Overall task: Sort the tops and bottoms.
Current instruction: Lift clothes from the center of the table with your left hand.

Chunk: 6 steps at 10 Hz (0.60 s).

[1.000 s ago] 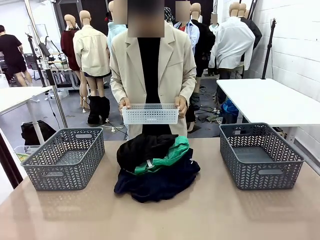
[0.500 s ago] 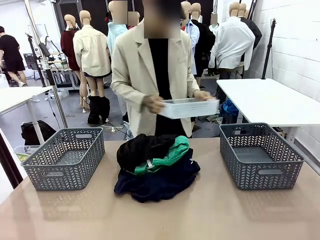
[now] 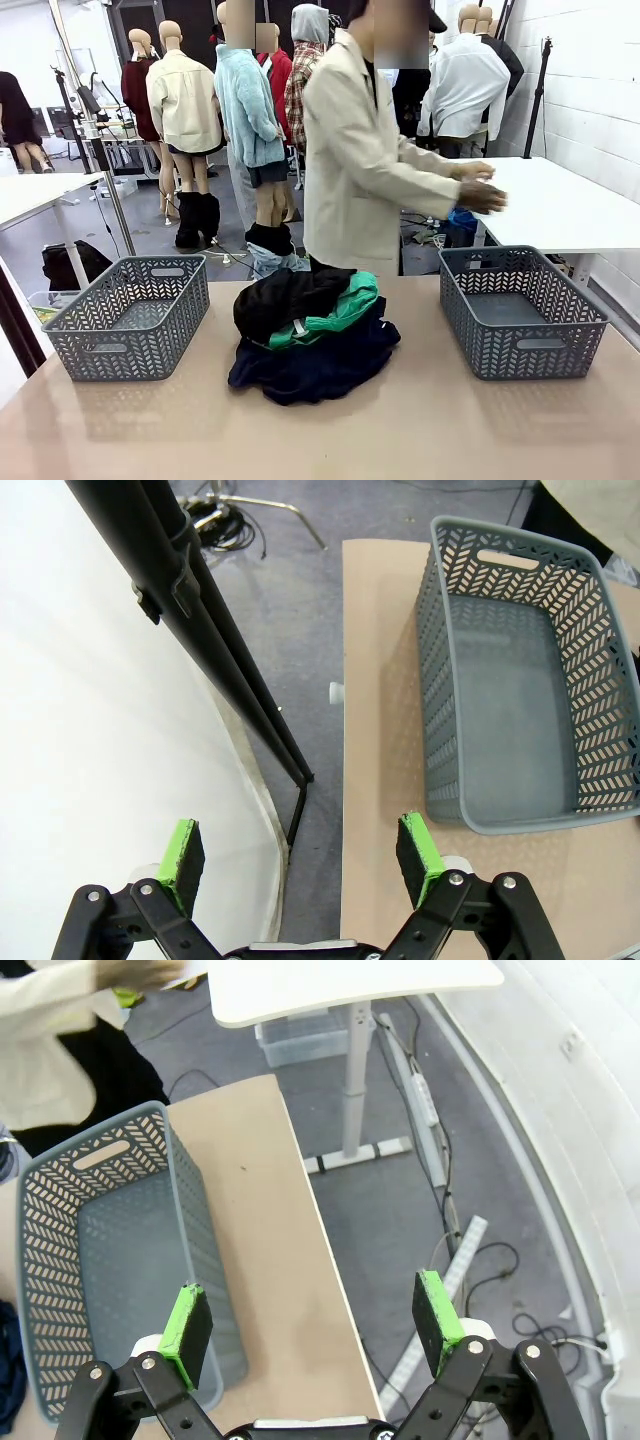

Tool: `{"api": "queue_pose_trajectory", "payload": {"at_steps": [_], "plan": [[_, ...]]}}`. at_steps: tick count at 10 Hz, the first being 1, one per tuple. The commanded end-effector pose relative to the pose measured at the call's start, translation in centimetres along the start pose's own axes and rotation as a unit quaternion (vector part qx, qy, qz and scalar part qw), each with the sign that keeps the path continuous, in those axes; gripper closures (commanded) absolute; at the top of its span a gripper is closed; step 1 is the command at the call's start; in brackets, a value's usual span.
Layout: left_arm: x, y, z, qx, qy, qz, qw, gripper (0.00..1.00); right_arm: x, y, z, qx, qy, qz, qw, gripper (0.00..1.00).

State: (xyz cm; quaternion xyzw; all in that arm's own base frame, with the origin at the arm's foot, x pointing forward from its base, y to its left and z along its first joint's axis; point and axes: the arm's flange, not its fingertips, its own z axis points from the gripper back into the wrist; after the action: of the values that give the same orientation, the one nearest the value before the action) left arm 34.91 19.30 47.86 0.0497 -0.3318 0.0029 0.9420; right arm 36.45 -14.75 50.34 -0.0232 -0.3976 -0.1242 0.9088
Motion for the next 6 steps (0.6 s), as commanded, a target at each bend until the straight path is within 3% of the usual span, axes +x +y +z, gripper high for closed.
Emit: {"api": "queue_pose_trajectory", "payload": {"at_steps": [1, 6], "plan": [[-0.12, 0.13, 0.12, 0.003, 0.002, 0.001, 1.0, 0.0, -0.12, 0.05, -0.03, -0.002, 0.005, -0.001, 1.0, 0.0], [-0.12, 0.13, 0.12, 0.003, 0.002, 0.001, 1.0, 0.0, -0.12, 0.05, -0.03, -0.002, 0.005, -0.001, 1.0, 0.0]]}}
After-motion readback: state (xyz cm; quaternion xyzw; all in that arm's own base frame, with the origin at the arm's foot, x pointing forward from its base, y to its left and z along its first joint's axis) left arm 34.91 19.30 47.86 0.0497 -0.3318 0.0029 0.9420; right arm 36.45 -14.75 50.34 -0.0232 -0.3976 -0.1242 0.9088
